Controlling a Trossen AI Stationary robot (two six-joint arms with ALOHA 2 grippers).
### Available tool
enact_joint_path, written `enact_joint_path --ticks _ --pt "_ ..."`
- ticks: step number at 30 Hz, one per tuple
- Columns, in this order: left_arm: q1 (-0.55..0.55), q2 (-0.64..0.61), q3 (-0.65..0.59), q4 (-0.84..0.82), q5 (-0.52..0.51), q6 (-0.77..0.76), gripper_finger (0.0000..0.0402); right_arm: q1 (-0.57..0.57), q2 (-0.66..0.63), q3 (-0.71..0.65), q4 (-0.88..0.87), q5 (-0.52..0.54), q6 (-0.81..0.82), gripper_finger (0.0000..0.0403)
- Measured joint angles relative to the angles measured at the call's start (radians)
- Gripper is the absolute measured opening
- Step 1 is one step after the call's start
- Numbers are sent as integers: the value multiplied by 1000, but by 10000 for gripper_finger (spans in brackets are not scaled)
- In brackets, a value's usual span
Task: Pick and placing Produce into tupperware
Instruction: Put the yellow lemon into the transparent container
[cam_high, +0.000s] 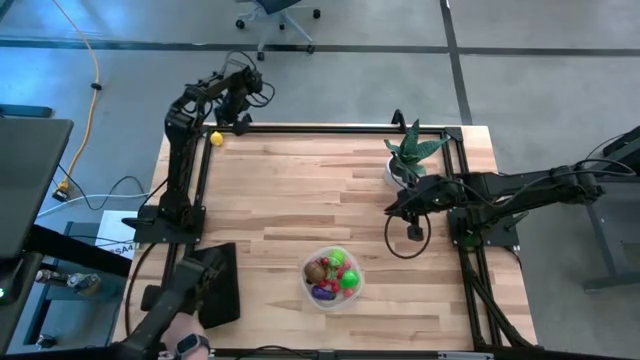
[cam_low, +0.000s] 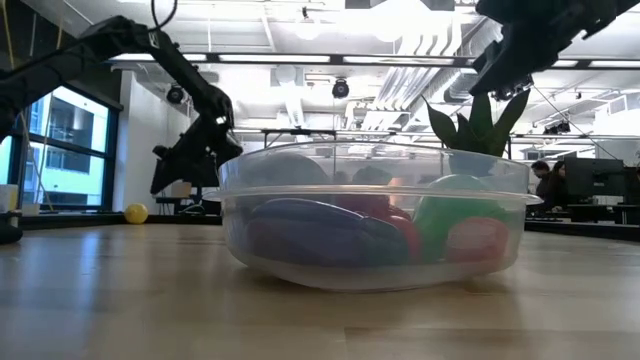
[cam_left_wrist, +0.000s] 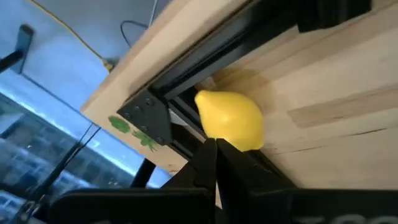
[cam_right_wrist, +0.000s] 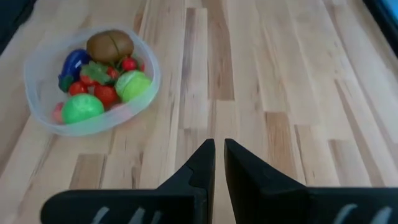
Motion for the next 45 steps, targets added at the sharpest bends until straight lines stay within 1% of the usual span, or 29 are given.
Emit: enact_joint_path --ticks 5,8,16,20,26,34,37,40,45 --pt "-16 40 2 3 -77 23 0 -2 -12 0 -54 0 0 26" --pt "-23 46 2 3 -92 26 0 -2 -26 0 -74 0 0 26" --pt "-21 46 -2 2 -94 17 0 -2 -34 0 -101 4 0 26" --pt "-29 23 -1 2 -64 2 0 -2 -34 0 -102 10 0 26" --pt "-34 4 22 3 11 -1 0 -2 -34 0 -102 11 0 26" --pt "-33 4 30 1 36 51 0 -3 -34 0 -102 11 0 26" --pt "-33 4 57 1 93 56 0 -3 -34 0 -102 11 0 26" --pt "-33 4 118 2 142 83 0 -3 -34 0 -102 11 0 26" --pt "-10 3 252 3 100 128 0 -3 -34 0 -102 11 0 26"
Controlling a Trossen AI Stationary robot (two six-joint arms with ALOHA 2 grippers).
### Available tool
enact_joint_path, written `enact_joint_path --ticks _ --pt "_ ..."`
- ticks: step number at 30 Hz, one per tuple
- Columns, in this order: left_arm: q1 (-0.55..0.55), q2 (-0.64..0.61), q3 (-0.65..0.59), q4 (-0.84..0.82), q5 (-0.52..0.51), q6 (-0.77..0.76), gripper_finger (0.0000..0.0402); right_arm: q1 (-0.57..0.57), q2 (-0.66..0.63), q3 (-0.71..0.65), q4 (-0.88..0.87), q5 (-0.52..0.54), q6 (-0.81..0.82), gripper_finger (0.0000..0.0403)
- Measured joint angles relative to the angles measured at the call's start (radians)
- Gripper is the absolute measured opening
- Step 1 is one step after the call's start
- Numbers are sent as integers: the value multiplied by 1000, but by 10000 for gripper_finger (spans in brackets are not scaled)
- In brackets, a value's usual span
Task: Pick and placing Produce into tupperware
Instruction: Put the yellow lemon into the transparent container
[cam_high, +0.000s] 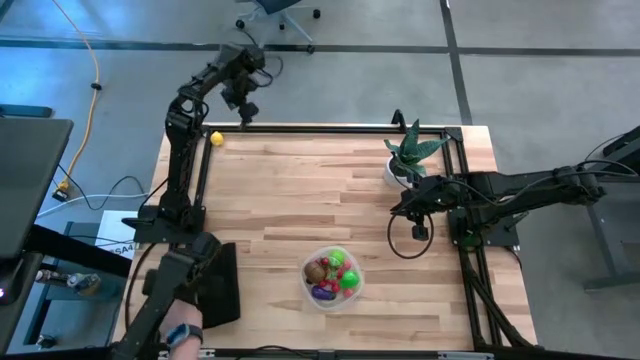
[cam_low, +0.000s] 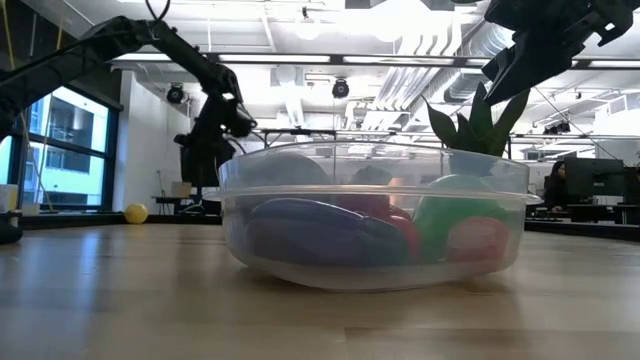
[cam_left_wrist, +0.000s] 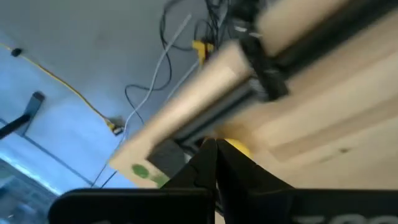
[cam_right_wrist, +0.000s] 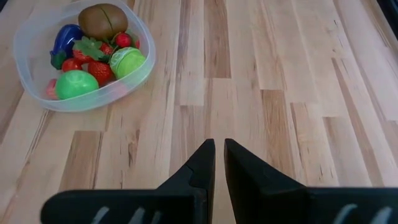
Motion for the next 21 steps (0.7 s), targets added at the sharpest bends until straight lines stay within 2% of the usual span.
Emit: enact_joint_path --ticks 2,5,8,10,16,21 --pt "25 -1 45 -1 4 19 0 0 0 0 0 0 0 26" --pt "28 -1 80 0 -101 64 0 0 0 0 0 0 0 26" --pt "18 -1 72 0 -168 152 0 0 0 0 0 0 0 26" --pt "5 -1 55 -1 -172 171 0 0 0 0 0 0 0 26" --pt "3 -1 -33 -1 76 33 0 0 0 0 0 0 0 26" --pt "-4 -4 -157 -5 193 -47 0 0 0 0 0 0 0 26"
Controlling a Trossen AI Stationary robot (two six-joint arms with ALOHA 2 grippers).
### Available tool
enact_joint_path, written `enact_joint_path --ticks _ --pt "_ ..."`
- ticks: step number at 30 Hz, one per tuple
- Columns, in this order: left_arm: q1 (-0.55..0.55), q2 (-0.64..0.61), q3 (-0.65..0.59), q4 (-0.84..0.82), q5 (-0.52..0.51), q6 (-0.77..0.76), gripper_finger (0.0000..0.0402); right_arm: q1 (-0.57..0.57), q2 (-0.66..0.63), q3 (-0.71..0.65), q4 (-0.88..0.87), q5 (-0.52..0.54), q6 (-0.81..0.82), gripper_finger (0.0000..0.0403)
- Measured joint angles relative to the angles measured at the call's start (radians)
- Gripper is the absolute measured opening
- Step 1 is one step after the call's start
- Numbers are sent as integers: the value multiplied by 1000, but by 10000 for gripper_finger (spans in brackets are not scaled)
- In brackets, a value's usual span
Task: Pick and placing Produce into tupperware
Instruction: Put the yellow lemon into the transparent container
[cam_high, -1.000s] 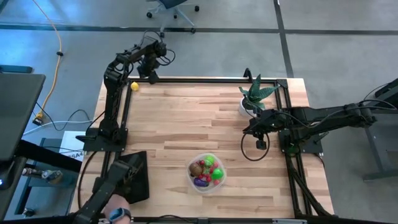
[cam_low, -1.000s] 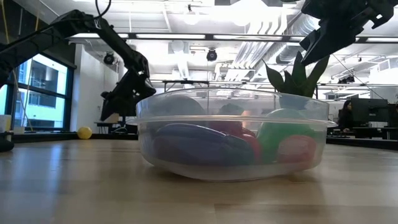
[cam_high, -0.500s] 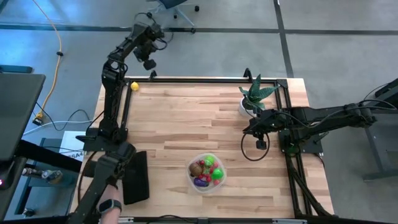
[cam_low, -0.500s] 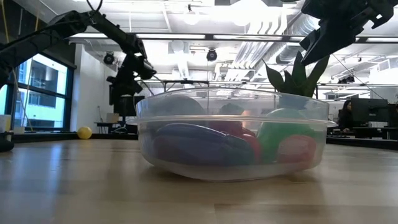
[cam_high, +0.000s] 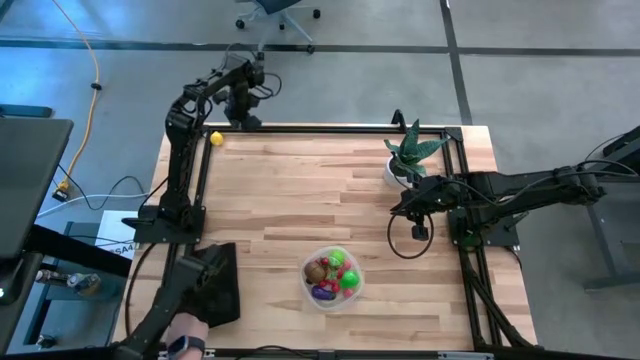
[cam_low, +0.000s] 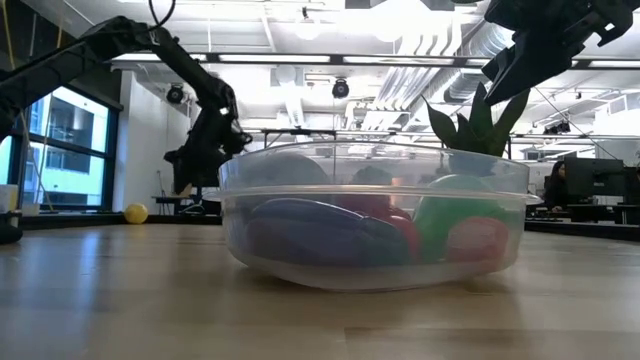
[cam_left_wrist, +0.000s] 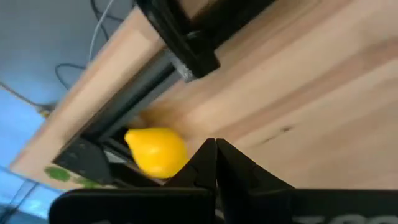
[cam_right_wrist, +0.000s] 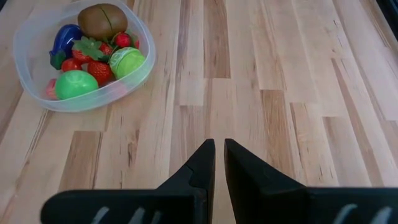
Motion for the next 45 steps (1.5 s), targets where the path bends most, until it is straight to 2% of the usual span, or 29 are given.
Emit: enact_joint_path --ticks 2,5,7,10,14,15,18,19,22,24,27,29,33,35,38,40,45 --pt "-13 1 -13 4 -30 20 0 0 0 0 0 0 0 26" --pt "-24 -11 -14 5 2 21 0 0 0 0 0 0 0 26" --pt "-23 -18 -4 2 89 0 0 0 0 0 0 0 0 26" --pt "-10 -20 15 20 312 4 0 0 0 0 0 0 0 26" --pt "-13 -32 16 86 321 -57 0 0 0 0 0 0 0 26" --pt "-12 -33 16 99 348 -75 0 0 0 0 0 0 0 26" --pt "1 -34 1 148 511 -86 0 0 0 0 0 0 0 26" --pt "3 -35 -2 167 531 -92 0 0 0 0 0 0 0 26" --pt "8 -62 -19 194 452 -115 0 0 0 0 0 0 0 26" --pt "22 -89 -42 200 446 -118 0 0 0 0 0 0 0 26" --pt "56 -148 -136 261 509 -122 0 0 0 0 0 0 0 26" --pt "76 -226 -243 349 506 -139 0 0 0 0 0 0 0 26" --pt "114 -371 -486 567 601 -247 0 0 0 0 0 0 0 26" --pt "121 -433 -574 660 575 -318 0 0 0 0 0 3 0 26" --pt "123 -483 -655 712 489 -389 0 0 0 0 0 26 0 26" --pt "120 -481 -693 710 470 -416 0 0 0 0 0 49 0 26" --pt "118 -482 -776 822 581 -472 0 0 0 0 0 72 0 26"
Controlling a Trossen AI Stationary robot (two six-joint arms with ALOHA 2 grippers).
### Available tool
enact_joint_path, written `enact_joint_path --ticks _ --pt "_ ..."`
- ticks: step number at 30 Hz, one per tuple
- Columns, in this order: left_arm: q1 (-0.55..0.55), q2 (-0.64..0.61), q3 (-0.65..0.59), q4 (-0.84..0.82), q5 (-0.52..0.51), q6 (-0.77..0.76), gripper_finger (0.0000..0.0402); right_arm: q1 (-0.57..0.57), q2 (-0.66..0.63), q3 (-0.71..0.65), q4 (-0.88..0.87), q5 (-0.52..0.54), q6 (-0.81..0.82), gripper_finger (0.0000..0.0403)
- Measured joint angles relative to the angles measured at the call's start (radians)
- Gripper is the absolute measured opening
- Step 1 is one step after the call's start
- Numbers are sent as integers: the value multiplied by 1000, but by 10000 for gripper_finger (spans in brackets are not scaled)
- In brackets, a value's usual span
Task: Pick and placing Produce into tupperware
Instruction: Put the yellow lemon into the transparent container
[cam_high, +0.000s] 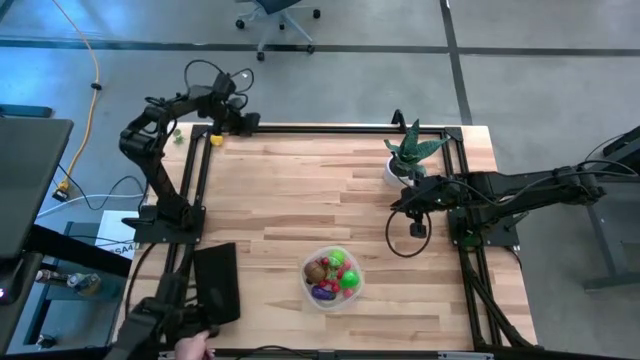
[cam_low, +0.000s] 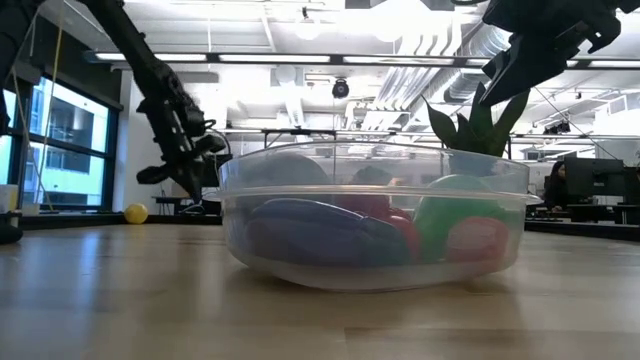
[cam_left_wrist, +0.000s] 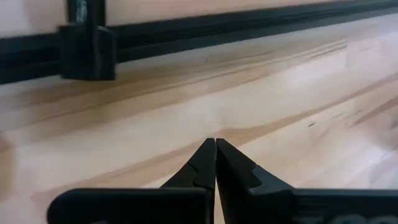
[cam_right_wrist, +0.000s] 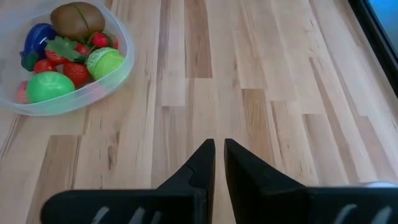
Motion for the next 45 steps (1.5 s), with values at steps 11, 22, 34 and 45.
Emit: enact_joint_path --ticks 11,22,34,45 --pt "-1 20 -77 215 22 -199 0 0 0 0 0 0 0 26" --pt "-27 -45 -137 380 -284 -506 0 0 0 0 0 0 0 26" --pt "-99 -46 -136 487 -479 -449 0 -40 -2 0 -1 80 0 26" --pt "-100 -45 133 303 -572 -87 0 -38 -2 0 -1 59 0 26"
